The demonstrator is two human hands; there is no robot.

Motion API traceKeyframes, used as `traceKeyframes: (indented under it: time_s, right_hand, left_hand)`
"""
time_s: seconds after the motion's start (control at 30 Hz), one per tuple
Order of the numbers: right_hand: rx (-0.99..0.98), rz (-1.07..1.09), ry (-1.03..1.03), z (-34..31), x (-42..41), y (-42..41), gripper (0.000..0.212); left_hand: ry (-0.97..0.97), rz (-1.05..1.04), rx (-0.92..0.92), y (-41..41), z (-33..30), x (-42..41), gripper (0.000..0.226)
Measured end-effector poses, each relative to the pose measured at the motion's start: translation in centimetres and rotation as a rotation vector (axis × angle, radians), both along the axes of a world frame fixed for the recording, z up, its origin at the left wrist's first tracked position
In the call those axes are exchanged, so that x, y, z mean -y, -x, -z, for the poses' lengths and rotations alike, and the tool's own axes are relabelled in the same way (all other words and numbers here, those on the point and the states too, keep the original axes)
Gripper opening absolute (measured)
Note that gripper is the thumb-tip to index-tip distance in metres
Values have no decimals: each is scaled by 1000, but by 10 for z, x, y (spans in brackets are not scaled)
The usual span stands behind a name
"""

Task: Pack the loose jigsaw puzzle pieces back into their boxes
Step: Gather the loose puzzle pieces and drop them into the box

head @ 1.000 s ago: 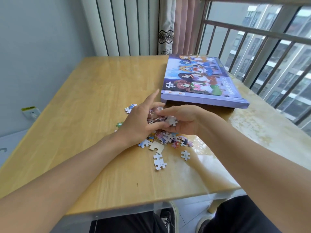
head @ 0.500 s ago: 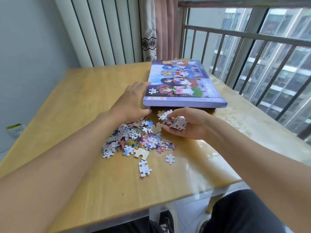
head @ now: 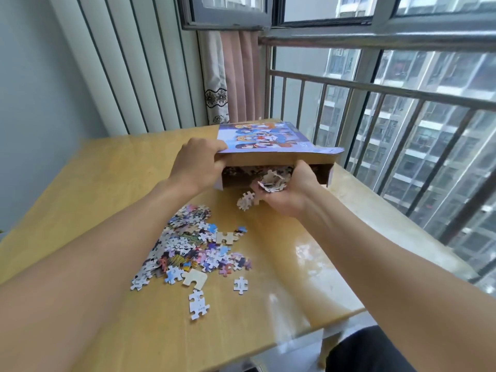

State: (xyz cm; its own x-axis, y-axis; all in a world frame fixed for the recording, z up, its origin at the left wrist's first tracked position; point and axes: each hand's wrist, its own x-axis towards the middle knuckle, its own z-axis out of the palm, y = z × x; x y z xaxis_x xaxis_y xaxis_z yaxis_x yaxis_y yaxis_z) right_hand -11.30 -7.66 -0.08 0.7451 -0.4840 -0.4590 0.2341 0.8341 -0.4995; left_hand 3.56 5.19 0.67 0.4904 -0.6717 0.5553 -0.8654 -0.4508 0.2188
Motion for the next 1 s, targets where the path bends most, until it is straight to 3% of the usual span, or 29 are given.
traceKeyframes:
  time_s: [0.2, 0.33, 0.5, 0.57, 0.67, 0.77, 0.83, 0.93, 1.0]
  right_hand:
    - [29, 237, -67, -20, -3, -28, 42]
    - [19, 365, 1, -26, -18, -39, 36]
    - [-273, 282, 294, -11, -22, -41, 31]
    - [-330, 219, 377, -5, -19, -41, 17]
    - [-451, 182, 556, 0, -19, -39, 15]
    - [-488, 192, 704, 9, -10, -38, 19]
    - [-470, 218, 686, 2, -8, -30, 11]
    - [-348, 322, 546, -7, -2, -23, 19]
    - [-380, 319, 595, -3, 2, -25, 18]
  left_hand:
    - [66, -9, -27, 6, -15, 6, 19]
    - [140, 14, -58, 8, -22, 3, 20]
    - [100, 59, -106, 10, -19, -5, 37]
    - [101, 71, -109, 11, -17, -7, 34]
    - [116, 73, -91, 9, -16, -8, 22]
    - [144, 83, -90, 5, -18, -6, 24]
    - [161, 80, -92, 4, -19, -4, 27]
    - [187, 80, -81, 6, -21, -1, 25]
    - [183, 90, -69, 7, -20, 1, 26]
